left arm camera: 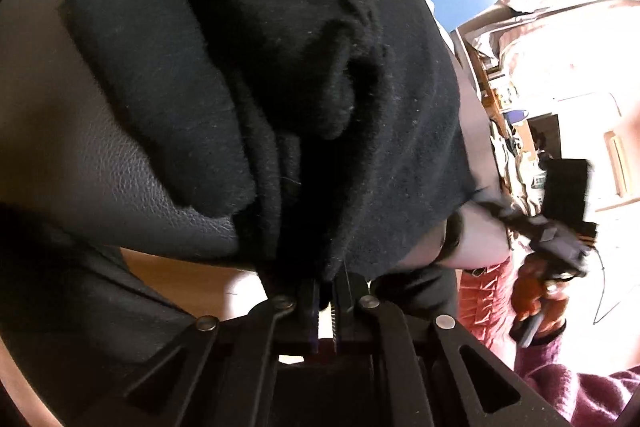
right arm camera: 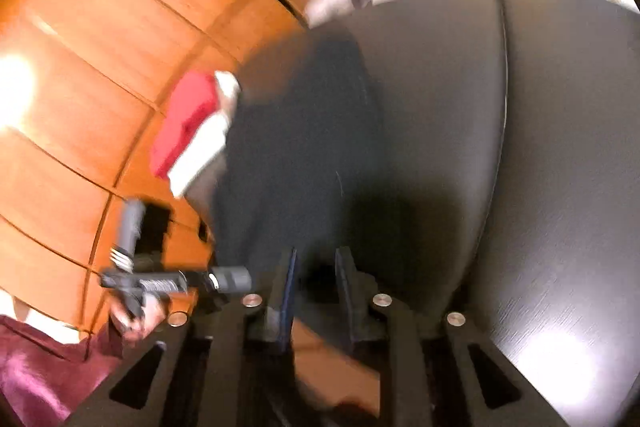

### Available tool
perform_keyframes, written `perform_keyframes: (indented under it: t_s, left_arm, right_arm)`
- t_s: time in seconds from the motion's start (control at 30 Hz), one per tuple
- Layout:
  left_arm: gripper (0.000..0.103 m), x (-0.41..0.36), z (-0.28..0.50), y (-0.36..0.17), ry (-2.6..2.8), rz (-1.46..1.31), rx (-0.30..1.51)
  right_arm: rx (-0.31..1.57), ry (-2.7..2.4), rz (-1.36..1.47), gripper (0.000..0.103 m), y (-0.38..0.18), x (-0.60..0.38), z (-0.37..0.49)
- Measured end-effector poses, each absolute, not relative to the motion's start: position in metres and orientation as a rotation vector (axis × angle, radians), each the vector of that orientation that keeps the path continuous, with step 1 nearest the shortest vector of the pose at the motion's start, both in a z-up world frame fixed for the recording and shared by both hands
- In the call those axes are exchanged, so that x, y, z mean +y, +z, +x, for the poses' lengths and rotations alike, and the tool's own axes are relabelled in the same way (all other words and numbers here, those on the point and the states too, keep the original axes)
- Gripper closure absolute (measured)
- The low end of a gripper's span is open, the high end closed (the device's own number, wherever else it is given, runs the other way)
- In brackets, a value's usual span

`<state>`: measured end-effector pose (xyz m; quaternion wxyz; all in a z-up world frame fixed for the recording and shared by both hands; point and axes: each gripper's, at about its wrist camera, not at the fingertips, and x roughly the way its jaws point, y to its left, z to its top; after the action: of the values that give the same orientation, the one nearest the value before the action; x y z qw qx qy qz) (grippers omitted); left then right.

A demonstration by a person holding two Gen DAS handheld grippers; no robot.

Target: Fold clothes

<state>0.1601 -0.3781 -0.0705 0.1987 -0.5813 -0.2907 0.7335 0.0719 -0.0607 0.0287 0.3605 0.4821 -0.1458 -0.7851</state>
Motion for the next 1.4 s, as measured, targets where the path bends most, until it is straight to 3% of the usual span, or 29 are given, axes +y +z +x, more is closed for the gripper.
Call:
perform_keyframes:
  t_s: [0.1, 0.3, 0.4, 0.47, 0.53, 0.63, 0.8, 1.03, 1.2, 1.3, 1.4]
  left_arm:
    - [0.096, -0.359, 0.155, -0.072, 2.057, -1.623, -0.819]
    - [0.096, -0.340, 0.148, -0.068, 2.082, -1.634, -0.778]
    - [0.096, -0.341, 0.148, -0.071, 2.076, -1.631, -0.805]
    - [0.096, -0.342, 0.148, -0.073, 2.070, -1.628, -0.829]
    - [0.096, -0.345, 0.147, -0.077, 2.059, -1.626, -0.852]
    - [0.096, -0.348, 0.148, -0.080, 2.031, -1.630, -0.897]
    - [0.096, -0.356, 0.148, -0.078, 2.020, -1.637, -0.952]
    - [0.096, -0.306, 0.092, -0.048, 2.127, -1.551, -0.706]
    - [0.096, -0.288, 0.080, -0.009, 2.216, -1.442, -0.556]
    - [0.089, -0.314, 0.071, 0.017, 2.296, -1.371, -0.602]
    - [0.072, -0.334, 0.042, 0.034, 2.347, -1.353, -0.637]
  right_arm:
    - [-0.255, -2.198, 1.098, 0.064, 0.055, -0.065, 0.041]
    - [-0.393, -2.075, 1.265, 0.062, 0.012, -0.102, -0.073]
    - [-0.505, -1.919, 1.326, 0.062, -0.015, -0.127, -0.099]
    - [-0.484, -1.863, 1.355, 0.059, -0.026, -0.148, -0.097]
    - [-0.401, -1.860, 1.367, 0.058, -0.030, -0.167, -0.086]
    - [-0.271, -1.913, 1.382, 0.069, -0.032, -0.193, -0.073]
    - [-0.205, -2.142, 1.319, 0.076, -0.017, -0.180, -0.053]
    - [-0.406, -2.478, 1.290, 0.076, 0.001, -0.086, -0.058]
    - [-0.550, -2.508, 1.215, 0.069, 0.013, -0.047, -0.044]
    - [-0.623, -2.487, 1.094, 0.067, 0.024, -0.034, -0.010]
    - [-0.587, -2.442, 1.080, 0.067, 0.023, -0.038, 0.013]
